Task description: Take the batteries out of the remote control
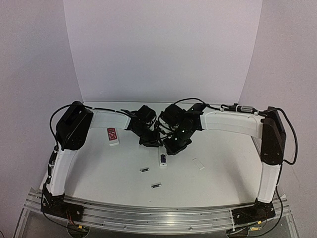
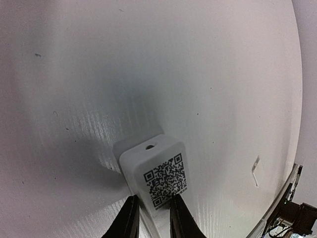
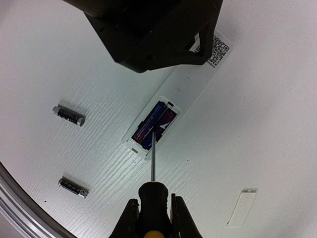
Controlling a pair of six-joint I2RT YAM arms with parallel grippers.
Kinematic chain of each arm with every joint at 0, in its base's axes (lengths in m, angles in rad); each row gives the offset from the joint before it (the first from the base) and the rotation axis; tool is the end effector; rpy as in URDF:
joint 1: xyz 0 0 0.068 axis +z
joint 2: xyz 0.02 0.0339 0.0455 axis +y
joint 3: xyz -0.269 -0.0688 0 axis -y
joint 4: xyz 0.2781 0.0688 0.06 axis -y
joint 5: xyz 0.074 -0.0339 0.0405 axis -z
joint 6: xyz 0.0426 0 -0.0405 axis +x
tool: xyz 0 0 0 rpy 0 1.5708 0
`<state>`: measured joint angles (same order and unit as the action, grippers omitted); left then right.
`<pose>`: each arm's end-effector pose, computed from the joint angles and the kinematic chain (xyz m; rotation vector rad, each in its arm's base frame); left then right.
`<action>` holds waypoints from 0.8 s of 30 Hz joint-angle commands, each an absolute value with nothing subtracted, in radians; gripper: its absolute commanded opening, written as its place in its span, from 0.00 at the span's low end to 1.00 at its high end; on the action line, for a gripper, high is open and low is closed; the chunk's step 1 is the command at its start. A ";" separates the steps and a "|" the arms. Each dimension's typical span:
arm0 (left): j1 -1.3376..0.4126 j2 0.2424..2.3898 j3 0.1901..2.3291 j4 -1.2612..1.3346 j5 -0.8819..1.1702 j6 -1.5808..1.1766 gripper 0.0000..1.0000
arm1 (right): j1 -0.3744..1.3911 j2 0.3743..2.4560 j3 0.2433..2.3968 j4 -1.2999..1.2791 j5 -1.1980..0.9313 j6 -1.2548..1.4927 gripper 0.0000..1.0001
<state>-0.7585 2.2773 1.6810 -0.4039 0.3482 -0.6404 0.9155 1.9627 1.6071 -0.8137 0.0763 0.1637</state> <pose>0.3675 -0.3682 0.1156 0.3078 2.7721 -0.9008 0.2767 0.3547 0.2143 -0.9903 2.5675 0.1976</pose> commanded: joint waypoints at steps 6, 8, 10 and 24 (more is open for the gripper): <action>-0.793 2.308 1.609 -0.446 0.295 -0.668 0.18 | 0.947 2.086 1.587 -0.880 0.109 0.148 0.00; -0.793 2.310 1.604 -0.440 0.296 -0.669 0.18 | 0.947 2.086 1.562 -0.870 0.114 0.165 0.00; -0.793 2.317 1.601 -0.437 0.298 -0.671 0.17 | 0.947 2.072 1.509 -0.833 0.101 0.184 0.00; -0.792 2.338 1.581 -0.433 0.305 -0.666 0.13 | 0.833 1.887 1.058 -0.296 -0.210 0.348 0.00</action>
<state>-0.7601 2.2574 1.6337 -0.3494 0.3358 -0.6815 0.8554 1.7737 1.1969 -0.4274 -0.0572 0.2916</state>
